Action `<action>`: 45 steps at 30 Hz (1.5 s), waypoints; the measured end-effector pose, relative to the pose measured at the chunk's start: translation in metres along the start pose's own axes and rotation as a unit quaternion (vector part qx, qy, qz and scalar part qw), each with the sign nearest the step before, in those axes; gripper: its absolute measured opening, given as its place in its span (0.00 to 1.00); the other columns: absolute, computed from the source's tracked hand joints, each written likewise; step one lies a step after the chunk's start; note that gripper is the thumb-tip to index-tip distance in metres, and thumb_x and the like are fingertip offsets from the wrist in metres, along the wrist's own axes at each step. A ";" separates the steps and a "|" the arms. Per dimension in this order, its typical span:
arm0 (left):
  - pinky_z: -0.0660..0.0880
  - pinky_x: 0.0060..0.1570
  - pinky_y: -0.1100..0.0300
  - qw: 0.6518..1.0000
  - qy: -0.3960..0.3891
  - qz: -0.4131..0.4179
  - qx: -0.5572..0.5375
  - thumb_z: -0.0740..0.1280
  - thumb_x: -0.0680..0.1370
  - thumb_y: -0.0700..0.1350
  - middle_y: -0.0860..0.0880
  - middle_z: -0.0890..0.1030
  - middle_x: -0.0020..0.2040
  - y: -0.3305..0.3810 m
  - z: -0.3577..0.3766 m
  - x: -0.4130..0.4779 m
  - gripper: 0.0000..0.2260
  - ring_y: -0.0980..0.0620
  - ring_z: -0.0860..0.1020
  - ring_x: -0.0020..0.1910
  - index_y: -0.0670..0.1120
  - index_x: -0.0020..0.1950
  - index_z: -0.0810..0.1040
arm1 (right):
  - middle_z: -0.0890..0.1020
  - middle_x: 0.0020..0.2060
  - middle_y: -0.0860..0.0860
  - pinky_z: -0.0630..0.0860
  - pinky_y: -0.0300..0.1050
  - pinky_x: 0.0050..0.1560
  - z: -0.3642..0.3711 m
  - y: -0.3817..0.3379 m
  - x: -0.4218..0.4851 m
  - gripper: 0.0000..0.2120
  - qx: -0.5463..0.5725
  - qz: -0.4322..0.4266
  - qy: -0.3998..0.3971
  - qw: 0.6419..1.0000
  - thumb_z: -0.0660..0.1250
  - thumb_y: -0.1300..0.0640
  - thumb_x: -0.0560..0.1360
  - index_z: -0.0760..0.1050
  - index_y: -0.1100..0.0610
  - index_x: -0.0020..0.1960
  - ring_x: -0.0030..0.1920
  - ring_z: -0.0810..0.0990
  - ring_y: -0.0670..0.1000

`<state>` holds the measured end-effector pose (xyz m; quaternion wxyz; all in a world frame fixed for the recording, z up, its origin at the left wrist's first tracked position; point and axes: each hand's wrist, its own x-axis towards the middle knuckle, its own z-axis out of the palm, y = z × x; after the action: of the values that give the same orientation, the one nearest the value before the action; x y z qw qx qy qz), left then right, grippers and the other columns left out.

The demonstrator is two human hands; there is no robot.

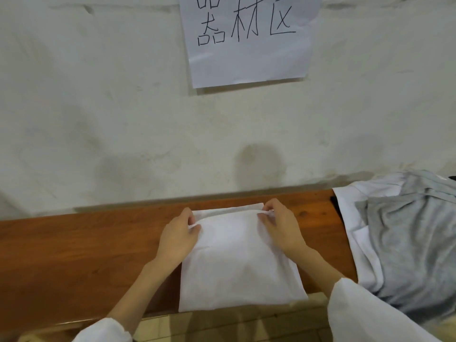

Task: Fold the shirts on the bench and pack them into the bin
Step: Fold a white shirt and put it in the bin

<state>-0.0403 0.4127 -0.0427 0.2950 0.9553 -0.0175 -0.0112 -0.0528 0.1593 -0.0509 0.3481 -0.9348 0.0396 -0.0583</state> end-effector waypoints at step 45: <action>0.74 0.51 0.56 0.988 -0.019 -0.151 -0.007 0.63 0.78 0.57 0.47 0.73 0.56 0.006 0.020 -0.098 0.16 0.49 0.74 0.53 0.46 0.54 0.70 | 0.76 0.47 0.48 0.72 0.39 0.45 -0.012 0.004 -0.104 0.18 -0.025 0.254 -0.074 0.964 0.66 0.40 0.73 0.69 0.52 0.52 0.46 0.76 0.47</action>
<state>-0.1387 0.4007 -0.0544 0.2965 0.9443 0.1218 -0.0740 -0.1578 0.1604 -0.0536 0.3300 -0.9043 0.2511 0.1017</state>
